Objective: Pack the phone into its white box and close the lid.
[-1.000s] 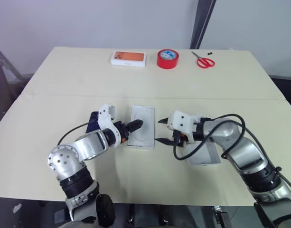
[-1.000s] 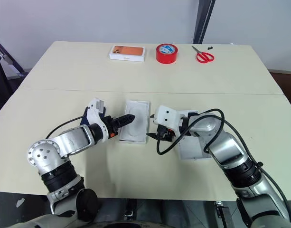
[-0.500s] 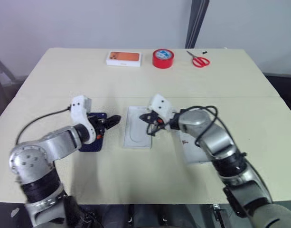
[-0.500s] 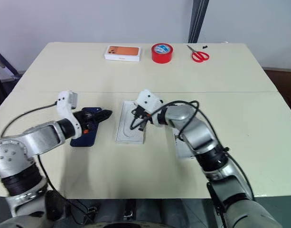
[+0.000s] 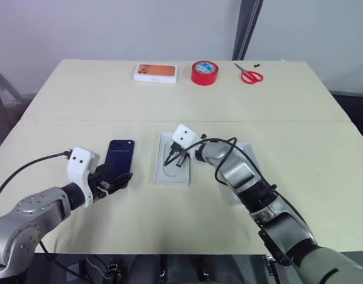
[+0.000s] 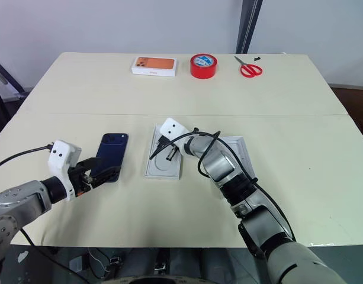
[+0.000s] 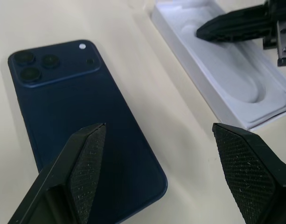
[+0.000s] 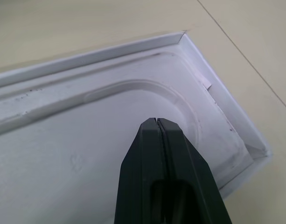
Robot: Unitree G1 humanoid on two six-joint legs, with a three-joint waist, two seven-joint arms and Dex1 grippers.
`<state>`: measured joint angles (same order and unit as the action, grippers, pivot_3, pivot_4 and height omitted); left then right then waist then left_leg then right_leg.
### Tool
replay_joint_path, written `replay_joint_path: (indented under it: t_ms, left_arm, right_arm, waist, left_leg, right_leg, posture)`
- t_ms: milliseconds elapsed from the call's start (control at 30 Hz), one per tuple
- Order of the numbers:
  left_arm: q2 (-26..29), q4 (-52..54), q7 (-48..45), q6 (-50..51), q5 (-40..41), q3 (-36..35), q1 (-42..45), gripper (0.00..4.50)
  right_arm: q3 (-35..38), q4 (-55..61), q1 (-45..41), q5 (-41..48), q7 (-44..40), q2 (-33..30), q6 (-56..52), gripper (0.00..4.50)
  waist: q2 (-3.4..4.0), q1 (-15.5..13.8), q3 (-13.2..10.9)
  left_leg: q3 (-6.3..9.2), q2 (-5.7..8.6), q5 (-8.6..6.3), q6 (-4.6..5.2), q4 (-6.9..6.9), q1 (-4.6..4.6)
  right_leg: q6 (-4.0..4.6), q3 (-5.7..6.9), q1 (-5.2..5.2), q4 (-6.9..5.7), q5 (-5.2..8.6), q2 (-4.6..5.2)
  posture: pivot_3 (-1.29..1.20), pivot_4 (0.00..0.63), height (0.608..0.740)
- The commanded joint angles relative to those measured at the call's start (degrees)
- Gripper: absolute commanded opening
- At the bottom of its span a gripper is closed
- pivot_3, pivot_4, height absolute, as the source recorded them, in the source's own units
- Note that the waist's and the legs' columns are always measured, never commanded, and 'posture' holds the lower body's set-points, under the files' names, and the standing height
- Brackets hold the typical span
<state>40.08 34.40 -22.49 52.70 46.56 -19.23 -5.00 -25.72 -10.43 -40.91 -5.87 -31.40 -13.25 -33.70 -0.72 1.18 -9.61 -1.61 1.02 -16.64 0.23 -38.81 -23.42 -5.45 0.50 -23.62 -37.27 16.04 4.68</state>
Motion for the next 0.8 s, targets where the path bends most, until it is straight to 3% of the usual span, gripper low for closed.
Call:
replay_joint_path:
  t_ms: [33,167,267,467,800]
  left_arm:
    - [-1.3,-0.33,0.39,-2.42,-0.66,-2.79,-0.35,3.84]
    - [-3.91,-4.07,5.36,0.97,2.67,-7.27,2.52,3.84]
    - [-4.73,-6.68,10.13,5.67,4.58,-8.98,5.77,4.49]
    - [-7.67,-16.16,21.82,19.82,8.12,-11.91,16.14,4.49]
    - [-11.1,-22.78,23.76,37.13,8.16,-12.08,25.43,4.49]
  right_arm:
    - [1.96,7.47,0.9,2.26,-2.86,-0.22,2.35,0.03]
    - [2.78,13.7,1.23,4.7,-5.69,-0.09,0.0,0.03]
    - [1.94,16.38,0.64,5.84,-6.81,1.3,-2.23,0.0]
    - [-4.98,13.94,-3.65,3.22,-6.17,6.44,-9.64,0.0]
    - [-13.38,3.28,-9.26,1.37,-7.17,12.83,-16.52,0.0]
  waist:
    - [0.0,0.01,0.0]
    - [0.01,0.01,-0.01]
    - [-0.01,-0.02,0.0]
    - [-0.03,0.04,0.01]
    - [-0.06,-0.07,0.04]
  left_leg:
    - [0.0,0.0,0.0,0.01,0.01,0.0]
    - [0.0,-0.02,-0.14,0.26,0.04,-0.01]
    - [0.03,-0.03,-0.15,0.28,0.04,0.0]
    - [0.03,-0.01,-0.08,0.16,0.02,0.0]
    - [0.04,0.06,0.03,-0.03,-0.02,0.0]
  right_leg:
    - [0.0,0.0,-0.01,0.0,0.0,0.0]
    - [-0.02,0.0,-0.06,-0.04,-0.01,-0.01]
    - [-0.02,0.02,-0.07,-0.1,-0.01,-0.04]
    - [-0.03,0.03,-0.12,-0.21,-0.02,-0.05]
    - [-0.04,0.04,-0.15,-0.32,-0.02,-0.04]
  posture:
    - [0.0,0.15,0.725]
    - [0.0,0.15,0.725]
    - [0.0,0.15,0.725]
    - [0.0,0.15,0.725]
    - [0.0,0.15,0.725]
